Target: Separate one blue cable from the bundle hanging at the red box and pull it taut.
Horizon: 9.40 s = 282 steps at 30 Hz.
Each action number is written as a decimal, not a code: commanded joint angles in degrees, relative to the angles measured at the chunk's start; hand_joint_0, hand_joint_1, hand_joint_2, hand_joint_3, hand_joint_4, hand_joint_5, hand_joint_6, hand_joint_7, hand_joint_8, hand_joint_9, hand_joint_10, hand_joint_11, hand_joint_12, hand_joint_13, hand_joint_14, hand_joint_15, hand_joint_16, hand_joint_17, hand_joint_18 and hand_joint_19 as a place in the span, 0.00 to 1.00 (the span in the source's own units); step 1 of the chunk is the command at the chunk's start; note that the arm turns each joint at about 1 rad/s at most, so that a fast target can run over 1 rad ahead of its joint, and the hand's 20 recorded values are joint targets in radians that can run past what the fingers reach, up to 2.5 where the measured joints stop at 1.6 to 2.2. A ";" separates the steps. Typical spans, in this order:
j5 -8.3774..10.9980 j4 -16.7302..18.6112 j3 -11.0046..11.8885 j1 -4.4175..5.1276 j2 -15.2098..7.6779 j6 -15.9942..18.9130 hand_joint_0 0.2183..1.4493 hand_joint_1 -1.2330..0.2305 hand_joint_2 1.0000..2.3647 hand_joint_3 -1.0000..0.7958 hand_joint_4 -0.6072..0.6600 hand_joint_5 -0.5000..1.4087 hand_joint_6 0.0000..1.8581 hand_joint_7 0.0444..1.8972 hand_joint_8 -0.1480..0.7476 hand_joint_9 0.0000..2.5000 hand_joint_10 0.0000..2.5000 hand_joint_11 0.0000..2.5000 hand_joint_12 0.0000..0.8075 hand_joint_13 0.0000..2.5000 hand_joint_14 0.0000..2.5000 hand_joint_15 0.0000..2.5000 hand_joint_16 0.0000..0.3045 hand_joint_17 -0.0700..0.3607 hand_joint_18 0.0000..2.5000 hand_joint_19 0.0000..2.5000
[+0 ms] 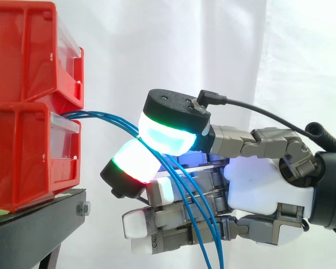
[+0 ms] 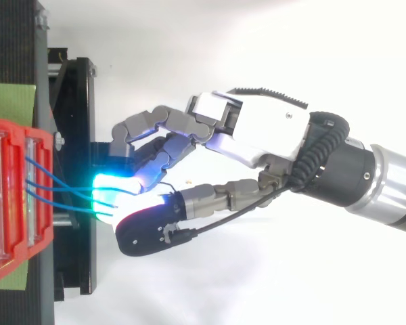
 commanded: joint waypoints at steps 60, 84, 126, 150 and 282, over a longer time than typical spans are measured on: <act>-4.31 -5.80 0.08 -1.30 1.14 7.47 0.41 0.20 0.00 0.28 0.61 0.17 0.51 0.66 0.60 0.48 0.01 0.49 0.44 0.45 0.01 0.26 0.12 0.35 0.35 0.19; -6.15 -14.15 0.00 -4.03 5.44 7.65 0.27 0.45 0.00 0.28 0.64 0.17 0.47 0.57 0.60 0.44 0.01 0.44 0.49 0.42 0.01 0.26 0.15 0.40 0.36 0.23; -5.71 -18.02 0.52 -3.33 5.80 7.39 0.39 0.30 0.01 0.44 0.53 0.17 0.50 0.69 0.60 0.46 0.01 0.45 0.49 0.41 0.01 0.27 0.16 0.41 0.37 0.25; -5.62 -18.98 0.44 -3.33 5.80 8.26 0.37 0.29 0.01 0.44 0.50 0.18 0.49 0.71 0.49 0.21 0.00 0.00 0.39 0.27 0.00 0.08 0.13 0.37 0.28 0.18; -2.90 -34.28 0.88 -2.36 10.19 10.37 0.39 0.41 0.01 0.33 0.61 0.15 0.51 0.59 0.56 0.32 1.00 0.49 0.48 0.33 1.00 0.53 0.13 0.38 0.55 0.70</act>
